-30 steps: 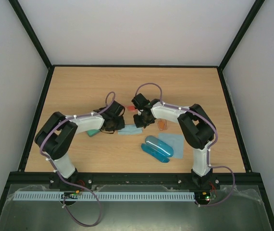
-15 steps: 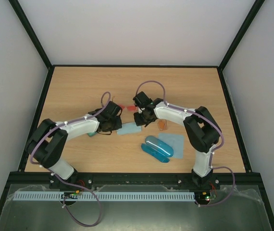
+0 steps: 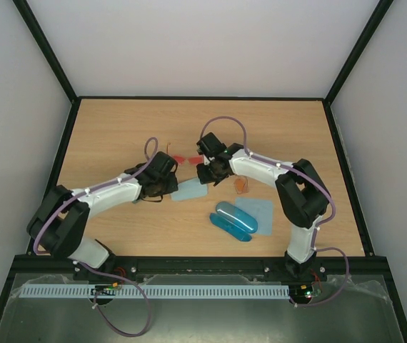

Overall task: Organize the sunglasses
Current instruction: Pick up the glasses cleaning cloth from the center of the board.

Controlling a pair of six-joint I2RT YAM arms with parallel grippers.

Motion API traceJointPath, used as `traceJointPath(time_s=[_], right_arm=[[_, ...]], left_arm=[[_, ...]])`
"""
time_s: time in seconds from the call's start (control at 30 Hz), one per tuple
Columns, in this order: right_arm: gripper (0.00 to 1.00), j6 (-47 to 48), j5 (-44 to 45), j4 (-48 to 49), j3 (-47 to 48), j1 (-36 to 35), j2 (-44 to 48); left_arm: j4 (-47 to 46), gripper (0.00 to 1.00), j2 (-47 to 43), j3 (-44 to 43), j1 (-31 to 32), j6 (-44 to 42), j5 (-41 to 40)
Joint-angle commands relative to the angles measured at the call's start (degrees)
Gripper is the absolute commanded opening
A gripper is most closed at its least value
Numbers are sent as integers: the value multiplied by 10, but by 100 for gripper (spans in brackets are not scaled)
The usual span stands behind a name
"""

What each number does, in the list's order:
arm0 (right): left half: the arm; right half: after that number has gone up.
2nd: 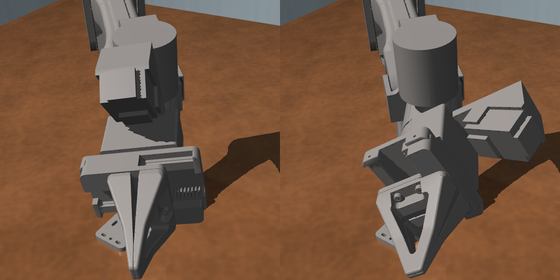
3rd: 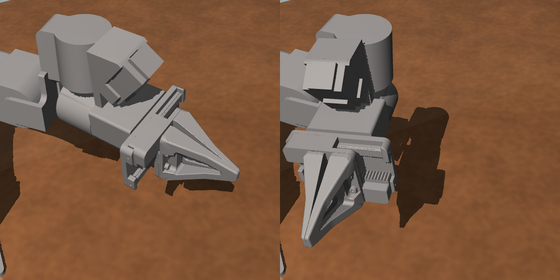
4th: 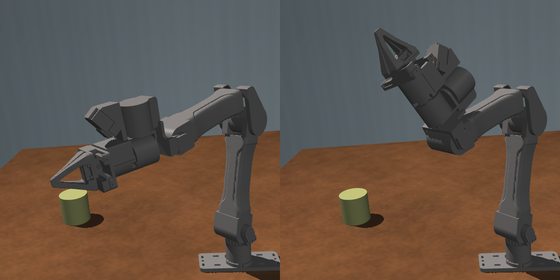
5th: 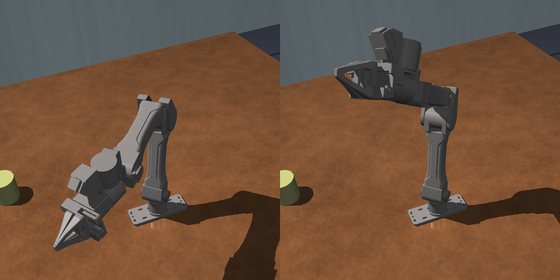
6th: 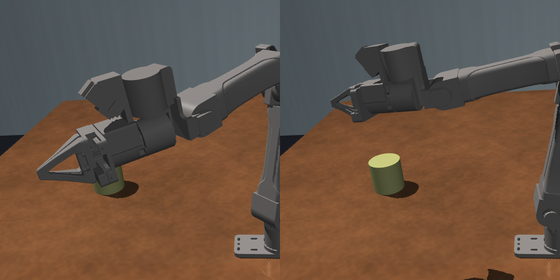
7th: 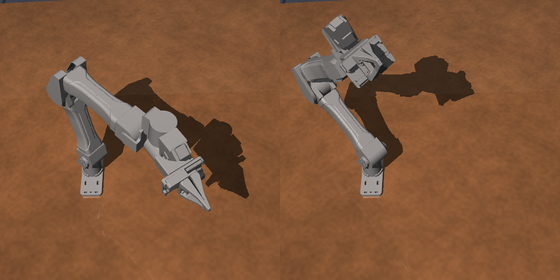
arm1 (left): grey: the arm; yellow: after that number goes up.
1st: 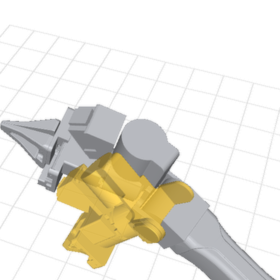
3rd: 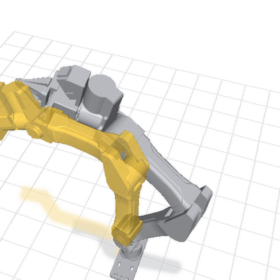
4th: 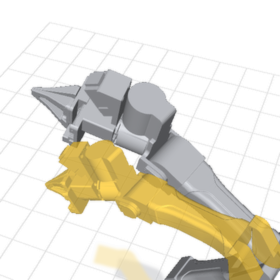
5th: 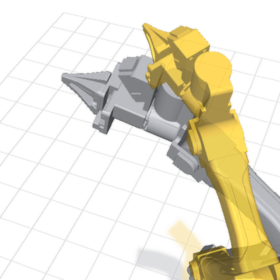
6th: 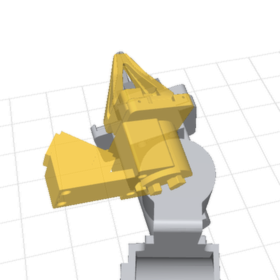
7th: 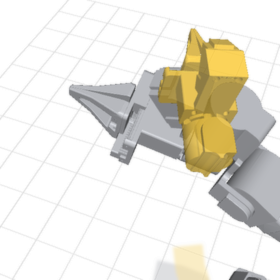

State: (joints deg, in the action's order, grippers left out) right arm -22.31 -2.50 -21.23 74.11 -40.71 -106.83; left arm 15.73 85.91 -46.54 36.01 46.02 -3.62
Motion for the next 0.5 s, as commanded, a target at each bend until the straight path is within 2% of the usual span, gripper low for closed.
traceJointPath(time_s=[0.0,0.47], right_arm=[[1,0,-6,-28,20,0,12],[1,17,-11,-52,102,-15,-22]], left_arm=[[22,2,-29,10,1,10,-18],[75,2,-142,50,-4,50,-72]])
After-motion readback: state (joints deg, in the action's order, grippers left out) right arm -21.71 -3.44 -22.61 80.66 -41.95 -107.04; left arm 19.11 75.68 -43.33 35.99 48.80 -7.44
